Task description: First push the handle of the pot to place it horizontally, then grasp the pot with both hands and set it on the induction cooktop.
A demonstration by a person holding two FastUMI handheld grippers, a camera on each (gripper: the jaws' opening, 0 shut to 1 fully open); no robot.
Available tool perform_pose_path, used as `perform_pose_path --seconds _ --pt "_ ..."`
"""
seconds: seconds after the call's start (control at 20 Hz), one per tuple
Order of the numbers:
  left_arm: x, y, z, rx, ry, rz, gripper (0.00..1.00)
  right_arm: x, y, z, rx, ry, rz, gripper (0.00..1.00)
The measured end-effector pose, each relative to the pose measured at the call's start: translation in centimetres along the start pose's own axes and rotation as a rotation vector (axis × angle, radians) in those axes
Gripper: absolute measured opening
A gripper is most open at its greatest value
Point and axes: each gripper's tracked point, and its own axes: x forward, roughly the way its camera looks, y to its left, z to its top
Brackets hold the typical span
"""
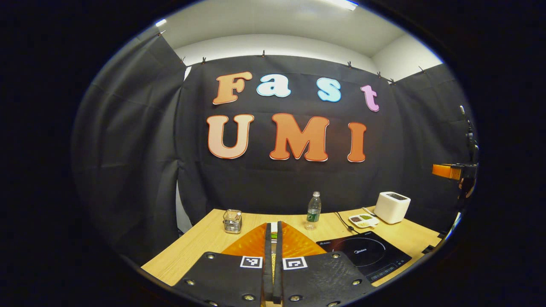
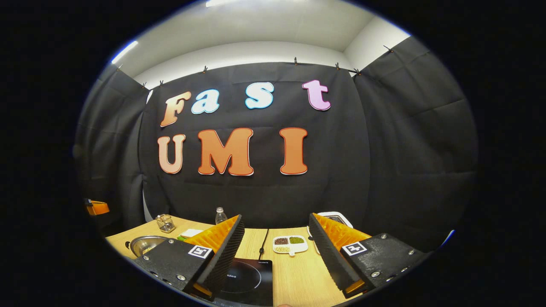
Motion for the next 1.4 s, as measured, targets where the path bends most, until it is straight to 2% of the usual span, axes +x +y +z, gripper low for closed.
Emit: perform_pose_path --seconds 0.05,0.1,0.8,1.3,1.35,1.4 --pt "-0.1 0.1 -0.8 0.000 0.013 -0.001 0.02 0.2 0.2 0.0 -0.001 0.003 0.001 1.00" --pt "-0.3 0.3 -1.8 -0.005 0.035 -0.003 0.02 0.3 0.5 -0.2 -0.002 0.007 0.003 0.95" --pt "-3.1 4.0 -14.5 -0.061 0.304 0.053 0.02 1.4 4.2 -1.1 0.019 0.034 0.048 0.95" --pt "-3.7 6.1 -20.9 -0.088 0.456 0.097 0.03 2.2 5.2 -2.4 0.005 0.065 0.067 0.95" --pt "-3.8 6.1 -21.6 -0.093 0.469 0.095 0.03 2.3 5.3 -2.6 0.003 0.069 0.069 1.00" --pt "-3.8 6.4 -22.2 -0.095 0.481 0.096 0.03 2.4 5.5 -2.8 -0.001 0.075 0.071 0.95"
